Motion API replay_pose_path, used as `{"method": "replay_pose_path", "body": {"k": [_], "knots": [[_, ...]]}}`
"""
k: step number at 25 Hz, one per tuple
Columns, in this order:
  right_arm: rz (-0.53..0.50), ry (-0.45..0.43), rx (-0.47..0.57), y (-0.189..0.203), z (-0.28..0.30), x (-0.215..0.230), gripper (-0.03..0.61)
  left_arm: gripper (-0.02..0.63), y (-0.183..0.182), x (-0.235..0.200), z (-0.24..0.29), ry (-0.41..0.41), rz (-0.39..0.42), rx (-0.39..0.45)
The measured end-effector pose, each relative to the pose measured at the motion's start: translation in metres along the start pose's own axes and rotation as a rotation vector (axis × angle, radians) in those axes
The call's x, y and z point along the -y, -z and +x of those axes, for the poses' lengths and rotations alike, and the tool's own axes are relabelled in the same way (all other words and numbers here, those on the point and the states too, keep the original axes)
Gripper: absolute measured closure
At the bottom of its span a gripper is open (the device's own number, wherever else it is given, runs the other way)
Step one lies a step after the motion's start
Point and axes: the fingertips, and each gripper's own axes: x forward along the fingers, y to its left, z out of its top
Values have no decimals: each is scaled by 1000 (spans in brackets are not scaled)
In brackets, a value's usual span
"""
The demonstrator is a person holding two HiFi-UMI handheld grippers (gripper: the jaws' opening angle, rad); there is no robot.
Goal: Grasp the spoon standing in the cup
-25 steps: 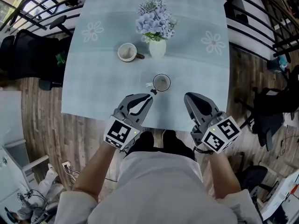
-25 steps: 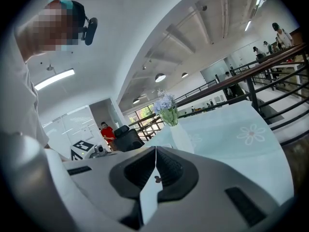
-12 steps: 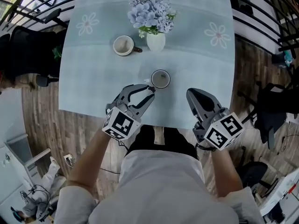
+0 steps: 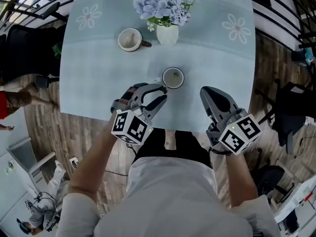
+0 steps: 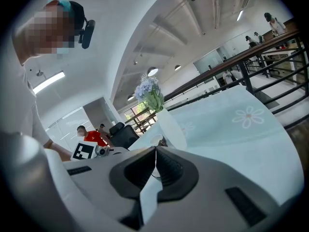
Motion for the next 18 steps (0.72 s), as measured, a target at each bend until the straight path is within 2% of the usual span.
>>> {"method": "replay_pose_path", "body": {"k": [4, 18], "knots": [[16, 7, -11, 9, 3, 3, 557, 482, 6, 7, 7, 17, 77, -25], [55, 20, -28, 30, 7, 14, 557, 497, 10, 7, 20, -6, 257, -60]]}}
